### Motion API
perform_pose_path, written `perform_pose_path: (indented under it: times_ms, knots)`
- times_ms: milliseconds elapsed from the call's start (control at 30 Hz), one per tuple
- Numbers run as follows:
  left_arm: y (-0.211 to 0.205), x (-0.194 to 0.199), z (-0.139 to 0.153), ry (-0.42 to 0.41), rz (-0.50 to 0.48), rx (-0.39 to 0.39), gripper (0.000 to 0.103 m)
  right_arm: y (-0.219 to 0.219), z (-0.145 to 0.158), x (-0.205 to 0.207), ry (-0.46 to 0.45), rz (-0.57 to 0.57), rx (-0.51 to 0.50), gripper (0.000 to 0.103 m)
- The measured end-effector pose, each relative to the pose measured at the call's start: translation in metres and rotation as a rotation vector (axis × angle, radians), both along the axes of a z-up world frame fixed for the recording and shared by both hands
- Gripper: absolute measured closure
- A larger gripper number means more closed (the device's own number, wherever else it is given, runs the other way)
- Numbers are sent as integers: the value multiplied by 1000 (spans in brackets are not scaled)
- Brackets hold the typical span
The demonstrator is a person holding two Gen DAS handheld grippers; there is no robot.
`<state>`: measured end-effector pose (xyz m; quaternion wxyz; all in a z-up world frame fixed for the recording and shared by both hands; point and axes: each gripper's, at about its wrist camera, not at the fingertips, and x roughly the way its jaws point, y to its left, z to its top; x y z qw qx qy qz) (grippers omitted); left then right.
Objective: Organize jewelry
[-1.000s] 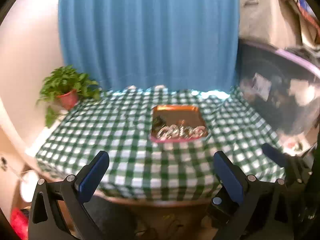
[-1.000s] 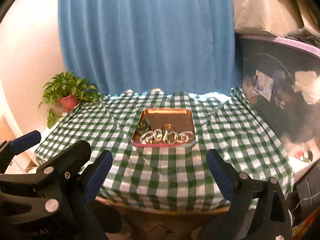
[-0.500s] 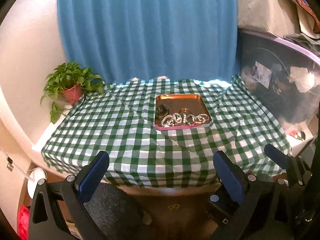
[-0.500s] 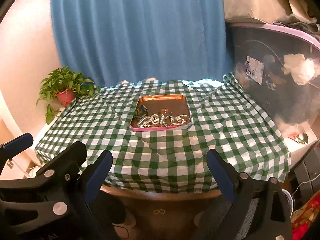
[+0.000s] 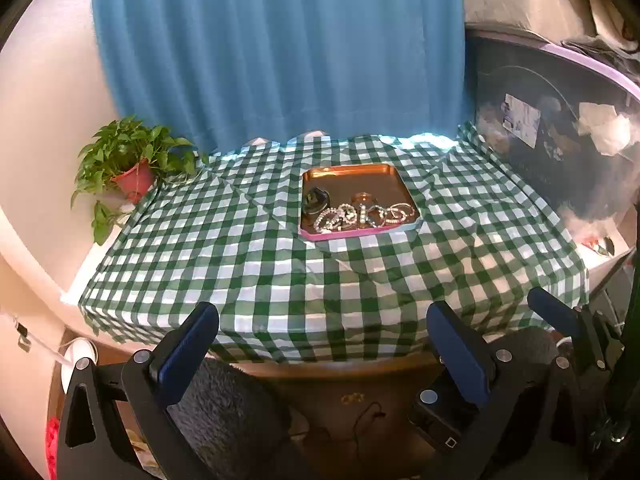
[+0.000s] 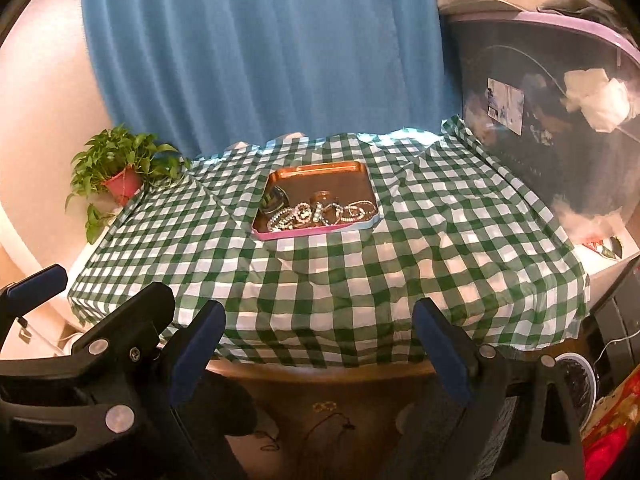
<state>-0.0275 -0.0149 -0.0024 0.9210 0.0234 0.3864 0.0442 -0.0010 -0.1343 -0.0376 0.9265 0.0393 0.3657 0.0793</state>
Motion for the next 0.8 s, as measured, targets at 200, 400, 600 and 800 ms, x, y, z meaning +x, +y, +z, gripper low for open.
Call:
perform_pose_path:
  times_ms: [200,400,600,800]
  knots:
    - [-1,1,0,1,3,3,0,-1,0,1,2,-1,5,9]
    - [-1,1,1,-1,4,2,0,-1,0,1,2,1,6,9]
    - [3,1,0,1,0,1,0,1,0,1,2,-2,7,9]
    - [1,1,0,0,3,2,0,3,0,1,6,-1,8,9]
